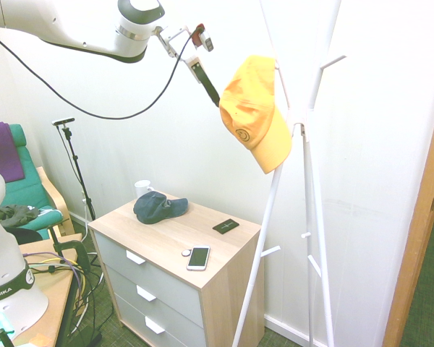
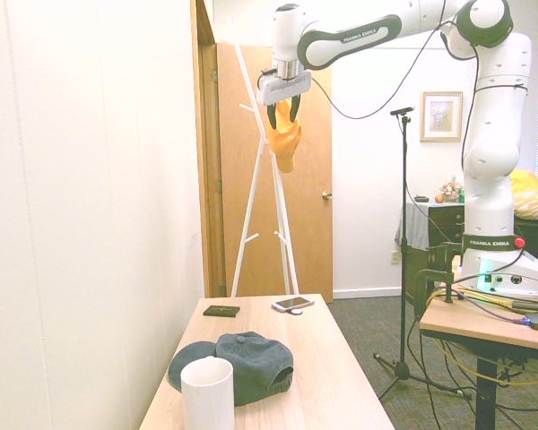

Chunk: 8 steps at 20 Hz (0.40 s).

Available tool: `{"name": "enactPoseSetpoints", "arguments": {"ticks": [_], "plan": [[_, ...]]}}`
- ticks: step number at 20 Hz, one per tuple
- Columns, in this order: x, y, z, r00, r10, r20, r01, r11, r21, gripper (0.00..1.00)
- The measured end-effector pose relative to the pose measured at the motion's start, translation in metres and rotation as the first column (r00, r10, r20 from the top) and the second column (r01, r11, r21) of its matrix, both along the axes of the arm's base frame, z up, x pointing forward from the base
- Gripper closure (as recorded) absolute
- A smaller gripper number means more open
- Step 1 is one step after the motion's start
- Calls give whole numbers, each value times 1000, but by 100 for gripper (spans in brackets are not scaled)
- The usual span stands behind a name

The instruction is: Hang the cap

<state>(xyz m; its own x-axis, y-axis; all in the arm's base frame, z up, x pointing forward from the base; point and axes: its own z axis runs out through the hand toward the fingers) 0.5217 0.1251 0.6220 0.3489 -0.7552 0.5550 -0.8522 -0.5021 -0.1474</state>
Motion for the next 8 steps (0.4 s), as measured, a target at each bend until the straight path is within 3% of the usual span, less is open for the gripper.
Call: {"name": "enactPoseSetpoints", "arguments": {"ticks": [4,8], "plan": [[-6,20,-33,987,115,-114,-94,981,172,0],[-11,27,-73,949,226,-219,-144,931,337,0]]}}
